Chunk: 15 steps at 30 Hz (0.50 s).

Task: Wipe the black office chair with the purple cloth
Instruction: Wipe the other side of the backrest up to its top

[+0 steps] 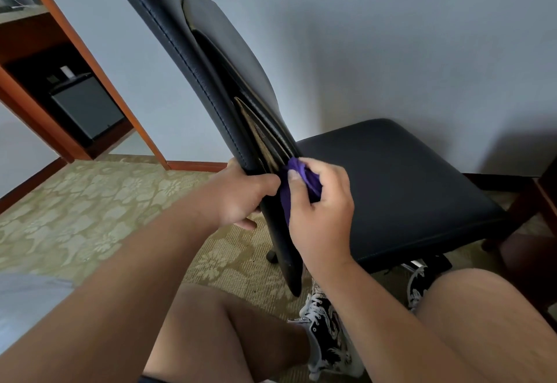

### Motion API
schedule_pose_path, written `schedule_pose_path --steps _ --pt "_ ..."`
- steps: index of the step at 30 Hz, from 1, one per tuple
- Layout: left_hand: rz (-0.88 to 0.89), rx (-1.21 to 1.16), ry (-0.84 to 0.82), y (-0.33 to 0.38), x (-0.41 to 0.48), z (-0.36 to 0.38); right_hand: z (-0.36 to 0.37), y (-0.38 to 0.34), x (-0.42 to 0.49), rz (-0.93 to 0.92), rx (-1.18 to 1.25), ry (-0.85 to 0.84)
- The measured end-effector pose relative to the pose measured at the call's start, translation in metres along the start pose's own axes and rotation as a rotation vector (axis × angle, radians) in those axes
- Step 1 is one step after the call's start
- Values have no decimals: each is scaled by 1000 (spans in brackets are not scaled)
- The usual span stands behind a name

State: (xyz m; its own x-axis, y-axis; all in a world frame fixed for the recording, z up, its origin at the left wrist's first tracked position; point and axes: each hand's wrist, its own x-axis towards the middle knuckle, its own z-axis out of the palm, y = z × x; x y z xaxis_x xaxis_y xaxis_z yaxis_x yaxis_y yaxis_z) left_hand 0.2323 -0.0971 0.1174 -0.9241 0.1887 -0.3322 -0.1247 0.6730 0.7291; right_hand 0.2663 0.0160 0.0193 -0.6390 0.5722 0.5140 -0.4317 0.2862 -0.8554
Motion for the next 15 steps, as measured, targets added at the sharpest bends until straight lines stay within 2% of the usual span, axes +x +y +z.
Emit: schedule_pose_path --steps 5,12,15 --pt "2 2 0 -3 2 0 -3 18 -5 -11 -49 0" --pt "-6 7 12 -5 3 -1 -6 36 -33 385 19 -6" --pt "-7 10 12 -6 5 -1 -8 24 -24 424 27 2"
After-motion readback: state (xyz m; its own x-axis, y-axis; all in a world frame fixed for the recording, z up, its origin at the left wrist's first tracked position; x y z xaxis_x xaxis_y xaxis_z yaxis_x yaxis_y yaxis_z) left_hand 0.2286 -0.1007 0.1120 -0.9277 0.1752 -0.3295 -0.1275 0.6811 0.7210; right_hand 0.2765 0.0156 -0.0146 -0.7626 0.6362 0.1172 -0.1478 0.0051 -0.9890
